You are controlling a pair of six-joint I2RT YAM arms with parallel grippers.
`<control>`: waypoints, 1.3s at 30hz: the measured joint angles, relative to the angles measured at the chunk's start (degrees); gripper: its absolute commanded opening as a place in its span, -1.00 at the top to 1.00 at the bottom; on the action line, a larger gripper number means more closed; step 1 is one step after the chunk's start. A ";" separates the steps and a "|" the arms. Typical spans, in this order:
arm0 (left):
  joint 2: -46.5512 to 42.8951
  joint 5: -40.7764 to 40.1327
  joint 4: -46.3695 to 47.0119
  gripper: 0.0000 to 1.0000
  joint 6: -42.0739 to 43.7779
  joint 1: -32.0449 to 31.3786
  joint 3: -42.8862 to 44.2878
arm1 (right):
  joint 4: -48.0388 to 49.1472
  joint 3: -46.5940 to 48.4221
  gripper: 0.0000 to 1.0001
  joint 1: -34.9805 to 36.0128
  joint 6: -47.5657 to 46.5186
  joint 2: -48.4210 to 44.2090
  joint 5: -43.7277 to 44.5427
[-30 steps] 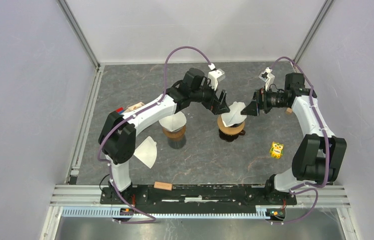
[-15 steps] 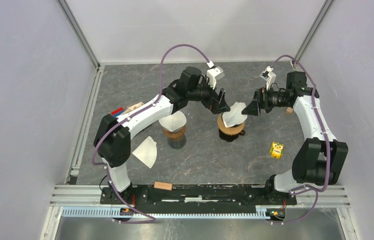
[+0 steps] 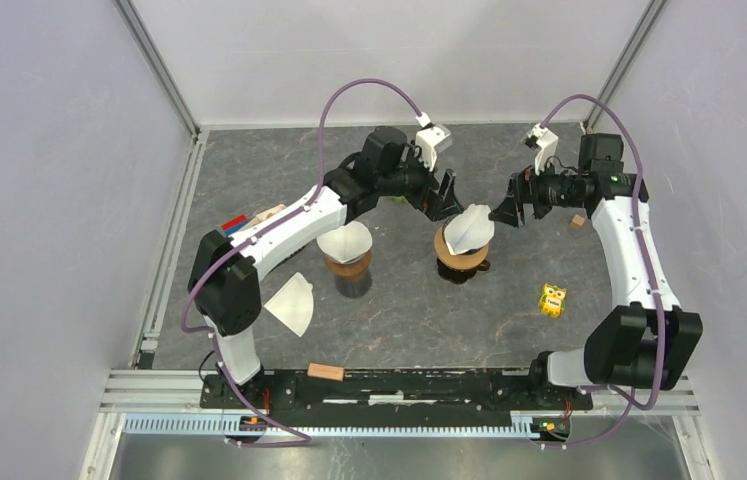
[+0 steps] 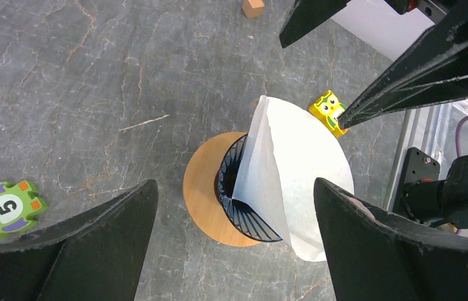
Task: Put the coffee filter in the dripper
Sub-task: Reset both arms
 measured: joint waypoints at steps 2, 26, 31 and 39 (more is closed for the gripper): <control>0.00 -0.28 0.00 -0.99 0.00 0.00 0.26 | -0.02 -0.02 -0.86 0.17 -1.09 -0.85 0.26; -36.83 -15.06 -5.18 -0.99 2.36 25.05 -16.72 | 12.46 1.62 -0.96 1.53 -0.46 -11.69 12.74; -40.83 -18.03 -8.13 -0.99 2.93 28.20 -21.22 | 18.47 -1.97 -0.96 1.53 -0.20 -16.63 13.31; -43.54 -18.47 -9.35 -0.99 2.38 33.66 -24.41 | 24.15 -7.37 -0.96 1.55 -0.20 -21.33 13.75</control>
